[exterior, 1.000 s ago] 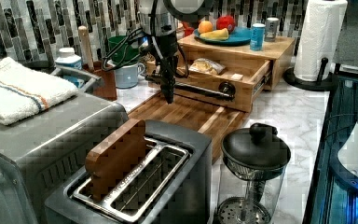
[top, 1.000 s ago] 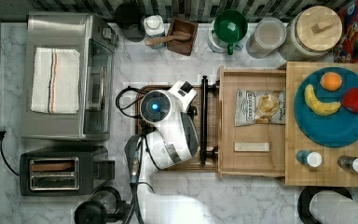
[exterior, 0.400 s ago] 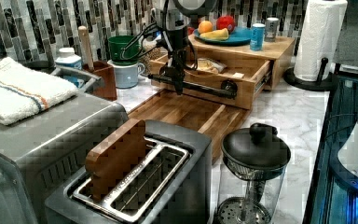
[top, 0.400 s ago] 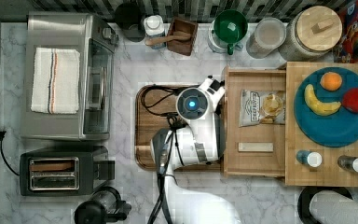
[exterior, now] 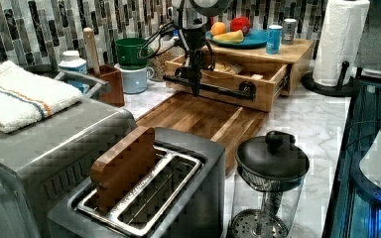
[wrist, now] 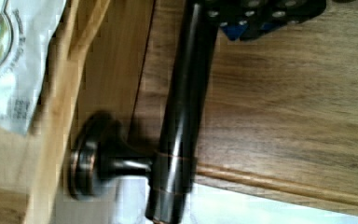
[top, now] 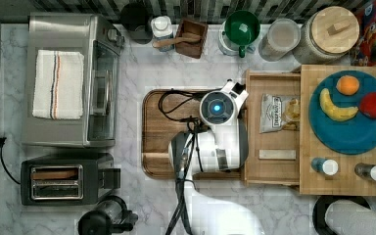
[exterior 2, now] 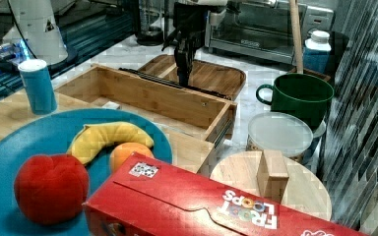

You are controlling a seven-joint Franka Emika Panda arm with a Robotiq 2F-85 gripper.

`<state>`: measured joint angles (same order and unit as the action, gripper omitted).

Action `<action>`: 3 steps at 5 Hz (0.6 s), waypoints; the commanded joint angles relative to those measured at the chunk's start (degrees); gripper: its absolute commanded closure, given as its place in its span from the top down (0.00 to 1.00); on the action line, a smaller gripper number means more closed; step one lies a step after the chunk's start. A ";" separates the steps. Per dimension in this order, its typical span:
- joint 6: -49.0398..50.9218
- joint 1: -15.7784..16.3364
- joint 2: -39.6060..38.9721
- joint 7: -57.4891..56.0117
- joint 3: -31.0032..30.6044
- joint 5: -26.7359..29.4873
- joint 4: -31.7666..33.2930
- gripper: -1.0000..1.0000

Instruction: Close the drawer.

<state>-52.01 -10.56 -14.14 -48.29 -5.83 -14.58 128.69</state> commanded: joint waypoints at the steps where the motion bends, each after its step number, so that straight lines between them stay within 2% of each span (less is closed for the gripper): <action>1: -1.13 -10.39 -2.67 -15.13 6.01 2.21 -10.00 0.00; 2: 0.25 -13.06 -3.44 -18.68 6.26 3.57 -11.90 0.00; 3: -2.83 -16.25 -5.00 -21.46 6.01 5.53 -12.58 0.00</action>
<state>-51.70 -21.19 -18.34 -64.96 -5.26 -10.32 122.87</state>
